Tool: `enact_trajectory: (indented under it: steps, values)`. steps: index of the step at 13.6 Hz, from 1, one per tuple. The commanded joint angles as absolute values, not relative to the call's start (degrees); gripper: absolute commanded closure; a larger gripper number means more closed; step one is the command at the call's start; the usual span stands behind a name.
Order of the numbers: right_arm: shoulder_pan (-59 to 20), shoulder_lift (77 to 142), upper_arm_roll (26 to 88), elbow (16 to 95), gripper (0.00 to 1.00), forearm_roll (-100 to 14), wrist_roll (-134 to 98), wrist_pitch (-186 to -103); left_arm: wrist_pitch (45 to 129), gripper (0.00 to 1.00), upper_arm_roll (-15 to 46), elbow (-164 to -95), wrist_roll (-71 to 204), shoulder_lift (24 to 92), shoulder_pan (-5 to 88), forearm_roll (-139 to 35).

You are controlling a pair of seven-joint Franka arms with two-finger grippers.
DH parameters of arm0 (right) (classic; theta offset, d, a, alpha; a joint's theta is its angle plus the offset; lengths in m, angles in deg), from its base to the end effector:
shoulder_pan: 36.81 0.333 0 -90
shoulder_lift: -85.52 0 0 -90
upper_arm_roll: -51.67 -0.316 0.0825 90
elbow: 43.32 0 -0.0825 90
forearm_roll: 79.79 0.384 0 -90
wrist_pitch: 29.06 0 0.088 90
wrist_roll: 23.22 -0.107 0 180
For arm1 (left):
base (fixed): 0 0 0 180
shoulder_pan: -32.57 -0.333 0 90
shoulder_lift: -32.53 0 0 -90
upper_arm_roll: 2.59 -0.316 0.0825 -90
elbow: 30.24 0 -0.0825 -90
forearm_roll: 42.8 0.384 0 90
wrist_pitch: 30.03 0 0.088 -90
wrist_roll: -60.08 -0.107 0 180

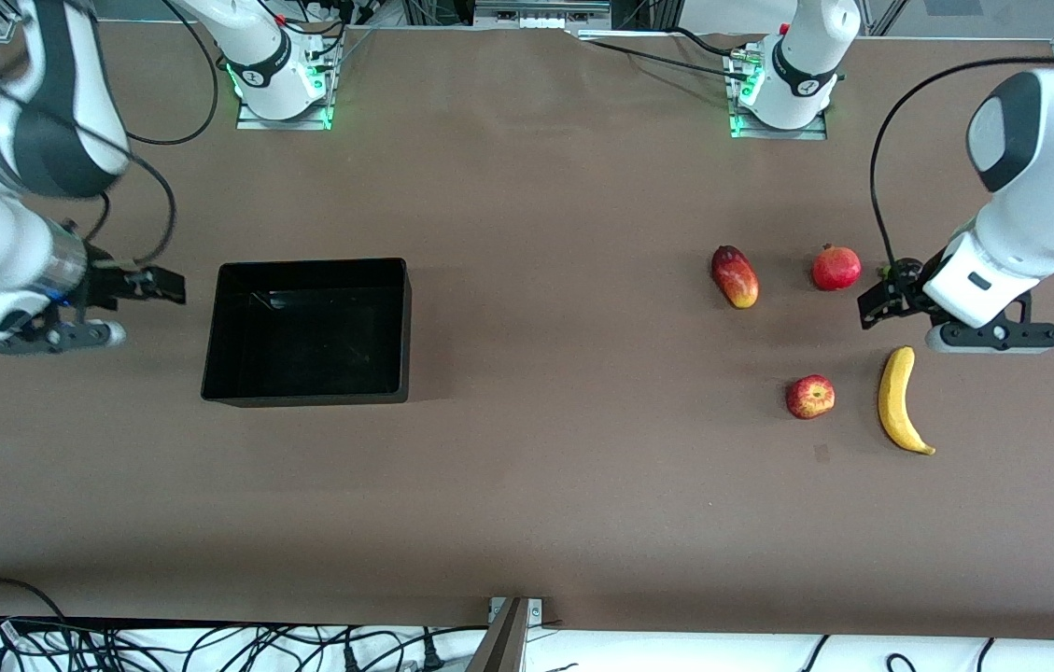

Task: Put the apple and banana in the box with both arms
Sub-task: 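Reach the left gripper to the small apple while the right gripper reaches the box, then grasp the small apple with the left gripper while the right gripper grips the box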

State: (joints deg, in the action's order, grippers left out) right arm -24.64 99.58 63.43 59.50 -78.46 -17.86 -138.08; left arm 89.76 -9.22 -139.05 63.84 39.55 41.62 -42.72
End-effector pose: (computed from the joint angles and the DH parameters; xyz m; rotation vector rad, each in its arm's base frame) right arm 0.6087 0.0132 0.4043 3.1085 0.1468 -0.2072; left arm 0.5966 -0.0272 0.4433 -3.1279 -0.0334 -0.1105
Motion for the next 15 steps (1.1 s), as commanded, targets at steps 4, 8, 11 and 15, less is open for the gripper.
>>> enact_trajectory:
  steps: [4, 8, 11, 15]
  values:
    - [-26.7, 107.3, 63.3, 72.3, 0.02, -77.8, -18.3, -161.1, 110.4, 0.0, -9.1, -141.7, 67.7, 52.7, 41.2, -43.9]
    - [-26.7, 107.3, 63.2, 73.9, 1.0, -76.5, -17.7, -160.3, 120.4, 0.0, -9.1, -141.6, 69.2, 61.1, 40.7, -43.9]
    - [-26.0, 106.5, 62.4, 69.8, 1.0, -74.5, -18.2, -152.4, 124.9, 0.0, -8.1, -142.9, 72.8, 63.7, 40.7, -44.0]
    - [-23.6, 107.1, 56.0, 58.9, 1.0, -73.9, -27.8, -144.0, 127.0, 0.39, -7.2, -143.8, 77.0, 64.2, 40.7, -43.9]
